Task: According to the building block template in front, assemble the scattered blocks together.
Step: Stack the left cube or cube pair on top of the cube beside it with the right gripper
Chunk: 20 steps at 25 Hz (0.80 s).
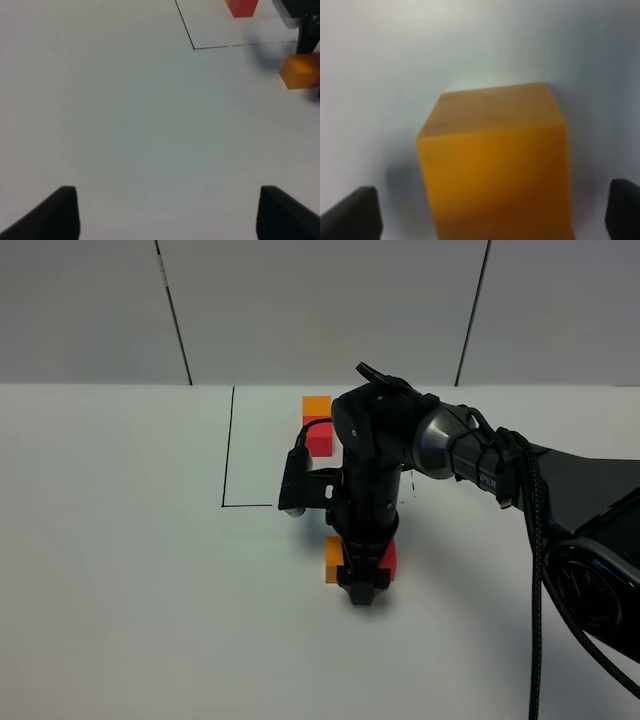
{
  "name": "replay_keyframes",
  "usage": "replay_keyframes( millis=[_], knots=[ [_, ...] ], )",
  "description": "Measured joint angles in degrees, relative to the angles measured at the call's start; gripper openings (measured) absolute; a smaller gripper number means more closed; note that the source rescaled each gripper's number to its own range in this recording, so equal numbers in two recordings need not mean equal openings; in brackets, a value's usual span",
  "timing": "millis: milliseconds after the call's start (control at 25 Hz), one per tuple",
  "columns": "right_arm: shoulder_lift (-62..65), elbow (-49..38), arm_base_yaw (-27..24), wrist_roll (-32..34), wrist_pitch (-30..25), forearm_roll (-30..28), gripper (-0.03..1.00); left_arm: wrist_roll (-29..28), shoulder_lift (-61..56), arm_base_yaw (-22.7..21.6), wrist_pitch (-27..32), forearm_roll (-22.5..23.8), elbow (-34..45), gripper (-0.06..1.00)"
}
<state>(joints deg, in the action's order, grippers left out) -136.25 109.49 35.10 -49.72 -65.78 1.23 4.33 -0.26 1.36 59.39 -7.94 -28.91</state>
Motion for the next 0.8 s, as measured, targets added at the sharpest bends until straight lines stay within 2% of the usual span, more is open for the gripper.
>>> replay_keyframes(
  millis=[240, 320, 400, 480, 520, 560, 800],
  knots=[
    [-0.96, 0.0, 0.0, 0.0, 0.19, 0.04, 0.72, 0.0, 0.0, 0.0, 0.0, 0.0, 0.0, 0.89],
    [-0.96, 0.0, 0.0, 0.0, 0.23, 0.04, 0.65, 0.0, 0.0, 0.0, 0.0, 0.0, 0.0, 0.89],
    [-1.01, 0.0, 0.0, -0.02, 0.11, 0.04, 0.48, 0.0, 0.0, 0.0, 0.0, 0.0, 0.0, 0.89],
    [-1.07, 0.0, 0.0, -0.07, -0.26, 0.04, 0.23, 0.0, 0.0, 0.0, 0.0, 0.0, 0.0, 0.89],
    [-1.07, 0.0, 0.0, -0.07, -0.57, 0.04, 0.06, 0.0, 0.0, 0.0, 0.0, 0.0, 0.0, 0.89],
    [-1.07, 0.0, 0.0, -0.01, -1.07, 0.04, 0.02, 0.0, 0.0, 0.0, 0.0, 0.0, 0.0, 0.89],
    [-1.07, 0.0, 0.0, 3.01, -2.41, 0.28, 0.02, 0.0, 0.0, 0.0, 0.0, 0.0, 0.0, 0.89]
  ],
)
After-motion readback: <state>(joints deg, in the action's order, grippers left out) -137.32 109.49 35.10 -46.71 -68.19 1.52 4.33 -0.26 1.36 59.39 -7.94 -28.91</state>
